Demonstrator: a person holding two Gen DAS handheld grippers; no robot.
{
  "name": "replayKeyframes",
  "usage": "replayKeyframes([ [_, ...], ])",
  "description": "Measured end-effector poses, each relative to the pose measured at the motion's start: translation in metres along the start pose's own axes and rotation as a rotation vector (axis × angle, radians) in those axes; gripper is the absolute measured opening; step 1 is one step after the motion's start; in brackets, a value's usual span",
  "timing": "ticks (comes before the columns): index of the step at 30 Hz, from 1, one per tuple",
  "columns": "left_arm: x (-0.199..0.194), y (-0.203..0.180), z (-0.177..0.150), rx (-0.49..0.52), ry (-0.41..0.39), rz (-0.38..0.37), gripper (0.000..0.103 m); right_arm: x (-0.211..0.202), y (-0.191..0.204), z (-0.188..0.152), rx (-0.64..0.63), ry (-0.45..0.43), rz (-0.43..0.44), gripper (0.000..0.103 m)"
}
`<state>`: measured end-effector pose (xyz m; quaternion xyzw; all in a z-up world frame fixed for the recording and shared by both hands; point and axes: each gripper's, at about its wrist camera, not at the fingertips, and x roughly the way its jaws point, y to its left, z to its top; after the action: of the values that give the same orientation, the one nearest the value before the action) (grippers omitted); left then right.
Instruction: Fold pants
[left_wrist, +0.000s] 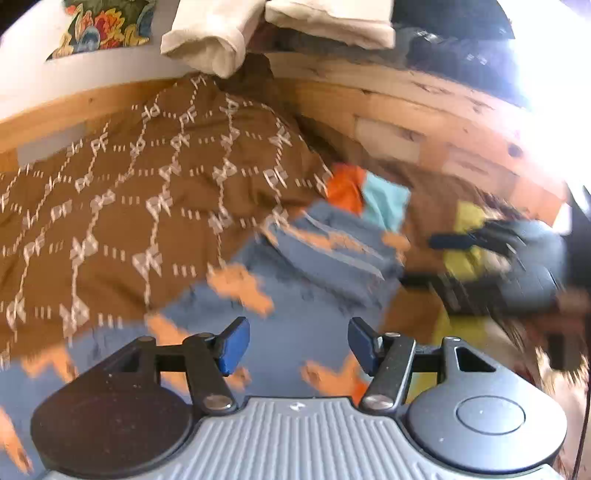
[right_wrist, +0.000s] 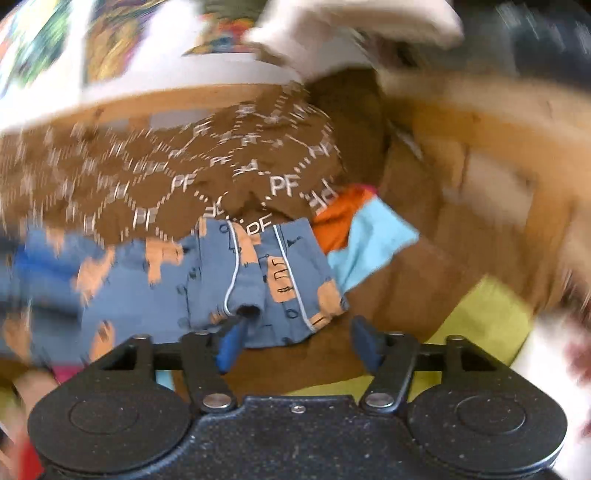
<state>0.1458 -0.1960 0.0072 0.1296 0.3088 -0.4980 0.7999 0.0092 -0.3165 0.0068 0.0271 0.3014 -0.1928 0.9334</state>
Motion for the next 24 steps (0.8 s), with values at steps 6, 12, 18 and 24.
replayKeyframes([
  [6, 0.05, 0.023, 0.044, -0.033, 0.022, 0.004, 0.061, -0.007, 0.048, -0.007, -0.401, -0.105, 0.038, 0.06],
  [12, 0.091, 0.042, 0.061, -0.147, 0.099, -0.016, 0.028, 0.018, 0.075, -0.009, -0.576, -0.078, 0.065, 0.035],
  [18, 0.099, 0.04, 0.069, -0.226, 0.106, -0.072, 0.004, 0.026, 0.068, -0.005, -0.528, -0.037, 0.057, 0.004],
  [24, 0.102, 0.024, 0.089, -0.233, 0.057, -0.12, 0.0, 0.009, 0.031, 0.016, -0.215, -0.063, 0.073, 0.003],
])
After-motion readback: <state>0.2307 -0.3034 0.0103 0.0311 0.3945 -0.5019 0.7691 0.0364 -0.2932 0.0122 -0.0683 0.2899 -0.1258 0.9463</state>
